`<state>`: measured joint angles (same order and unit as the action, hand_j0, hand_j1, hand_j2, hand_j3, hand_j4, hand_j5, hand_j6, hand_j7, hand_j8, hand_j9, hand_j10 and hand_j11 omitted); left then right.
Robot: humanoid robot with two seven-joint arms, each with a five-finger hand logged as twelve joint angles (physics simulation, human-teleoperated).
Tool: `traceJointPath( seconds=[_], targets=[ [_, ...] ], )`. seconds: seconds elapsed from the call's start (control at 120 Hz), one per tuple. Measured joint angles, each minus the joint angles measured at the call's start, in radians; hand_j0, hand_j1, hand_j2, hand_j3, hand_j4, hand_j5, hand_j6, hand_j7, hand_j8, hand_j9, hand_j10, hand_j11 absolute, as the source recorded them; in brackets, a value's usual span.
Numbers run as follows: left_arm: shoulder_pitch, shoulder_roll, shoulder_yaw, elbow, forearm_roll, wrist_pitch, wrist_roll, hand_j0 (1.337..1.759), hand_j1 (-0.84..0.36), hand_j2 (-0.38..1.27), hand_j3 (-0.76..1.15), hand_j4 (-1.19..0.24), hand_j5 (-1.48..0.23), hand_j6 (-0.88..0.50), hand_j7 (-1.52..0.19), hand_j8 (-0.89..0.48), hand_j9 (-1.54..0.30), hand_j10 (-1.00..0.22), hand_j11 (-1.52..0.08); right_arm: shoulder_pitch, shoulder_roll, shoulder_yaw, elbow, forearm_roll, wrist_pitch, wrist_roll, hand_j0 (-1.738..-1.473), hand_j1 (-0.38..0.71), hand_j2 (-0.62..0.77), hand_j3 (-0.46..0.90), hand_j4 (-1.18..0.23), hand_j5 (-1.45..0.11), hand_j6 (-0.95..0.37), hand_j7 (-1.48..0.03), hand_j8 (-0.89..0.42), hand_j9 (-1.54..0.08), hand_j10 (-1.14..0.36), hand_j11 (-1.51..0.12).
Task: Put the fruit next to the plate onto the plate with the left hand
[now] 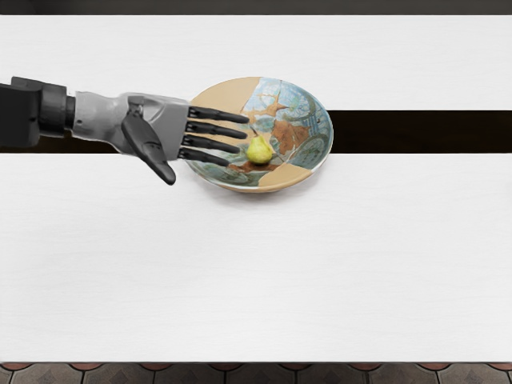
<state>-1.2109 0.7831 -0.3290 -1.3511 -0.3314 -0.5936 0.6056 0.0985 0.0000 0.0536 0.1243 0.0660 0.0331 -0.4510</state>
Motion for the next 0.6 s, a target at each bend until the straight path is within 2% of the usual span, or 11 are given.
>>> traceJointPath(
  seconds=[0.192,0.417,0.6],
  targets=[
    [0.058,0.124,-0.018,-0.058,-0.024,-0.015,-0.002,1.658,0.33,0.00,0.00,-0.02,-0.02,-0.02,-0.02,-0.02,-0.02,-0.02,-0.02,0.000,0.000,0.000,0.000,0.000,-0.001,0.000,-1.658,-0.35,0.00,0.00,0.00,0.00,0.00,0.00,0.00,0.00,0.00,0.00],
    [0.116,0.281,-0.023,-0.067,-0.028,-0.018,-0.016,1.658,0.33,0.00,0.00,-0.01,-0.02,-0.01,-0.02,-0.01,-0.02,-0.02,-0.02,0.000,0.000,0.000,0.000,0.000,-0.001,-0.001,-1.658,-0.35,0.00,0.00,0.00,0.00,0.00,0.00,0.00,0.00,0.00,0.00],
    [0.139,0.332,-0.023,-0.068,-0.030,-0.018,-0.034,1.658,0.33,0.00,0.00,-0.01,-0.02,-0.01,-0.02,-0.01,-0.02,-0.01,-0.02,-0.002,0.000,0.000,0.001,0.000,-0.001,-0.003,-1.658,-0.35,0.00,0.00,0.00,0.00,0.00,0.00,0.00,0.00,0.00,0.00]
  ],
)
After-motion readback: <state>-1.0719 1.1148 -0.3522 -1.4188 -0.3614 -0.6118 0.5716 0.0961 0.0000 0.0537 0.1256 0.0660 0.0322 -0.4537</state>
